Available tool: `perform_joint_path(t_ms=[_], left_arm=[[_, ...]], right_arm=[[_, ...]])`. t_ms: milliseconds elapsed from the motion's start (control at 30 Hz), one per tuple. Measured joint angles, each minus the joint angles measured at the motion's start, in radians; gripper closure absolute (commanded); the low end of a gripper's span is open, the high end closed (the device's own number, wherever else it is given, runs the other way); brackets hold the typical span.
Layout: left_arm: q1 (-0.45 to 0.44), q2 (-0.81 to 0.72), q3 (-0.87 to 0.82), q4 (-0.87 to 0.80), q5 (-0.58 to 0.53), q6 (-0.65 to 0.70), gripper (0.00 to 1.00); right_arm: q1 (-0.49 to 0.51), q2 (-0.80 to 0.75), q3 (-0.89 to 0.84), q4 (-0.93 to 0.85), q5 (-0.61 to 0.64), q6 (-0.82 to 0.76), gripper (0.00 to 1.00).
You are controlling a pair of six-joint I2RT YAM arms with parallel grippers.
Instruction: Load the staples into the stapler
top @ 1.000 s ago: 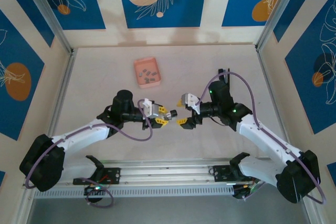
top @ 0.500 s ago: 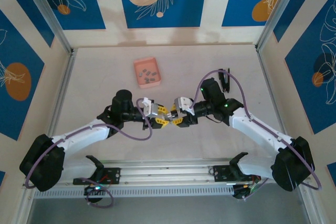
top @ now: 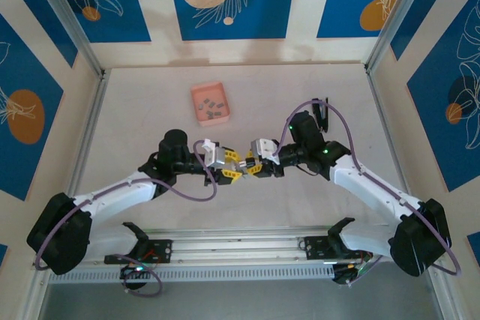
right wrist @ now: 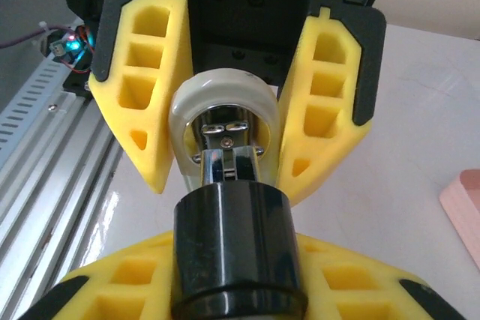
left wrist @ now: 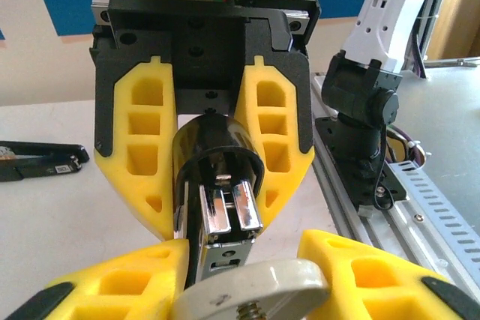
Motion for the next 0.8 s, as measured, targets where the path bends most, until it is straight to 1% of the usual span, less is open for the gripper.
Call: perform_joint_path(t_ms=[133, 200, 300, 500, 700, 733, 800], left_arm=[[0.0, -0.035, 0.0, -0.008, -0.038, 0.022, 0.43], [0.0, -0.047, 0.0, -0.026, -0.04, 0.039, 0.43], [0.0, -0.051, 0.002, -0.07, -0.041, 0.069, 0.43], [0.0, -0.051, 0.024, -0.174, -0.049, 0.126, 0.44], [-0.002, -0.034, 0.048, -0.215, -0.064, 0.141, 0.44], [-0.002, -0.029, 0.051, -0.216, -0.065, 0.143, 0.44], [-0.003, -0.02, 0.056, -0.219, -0.068, 0.147, 0.45]], right_arm=[[0.017, -0.008, 0.0, -0.021, 0.104, 0.018, 0.91], [0.033, -0.008, 0.0, -0.035, 0.158, 0.021, 0.92], [0.051, -0.008, 0.0, -0.049, 0.206, 0.024, 0.92], [0.077, -0.008, 0.0, -0.06, 0.241, 0.027, 0.93], [0.092, 0.007, 0.0, -0.062, 0.244, 0.023, 0.94], [0.092, 0.009, 0.0, -0.063, 0.243, 0.023, 0.96], [0.095, 0.011, 0.0, -0.064, 0.243, 0.019, 0.96]])
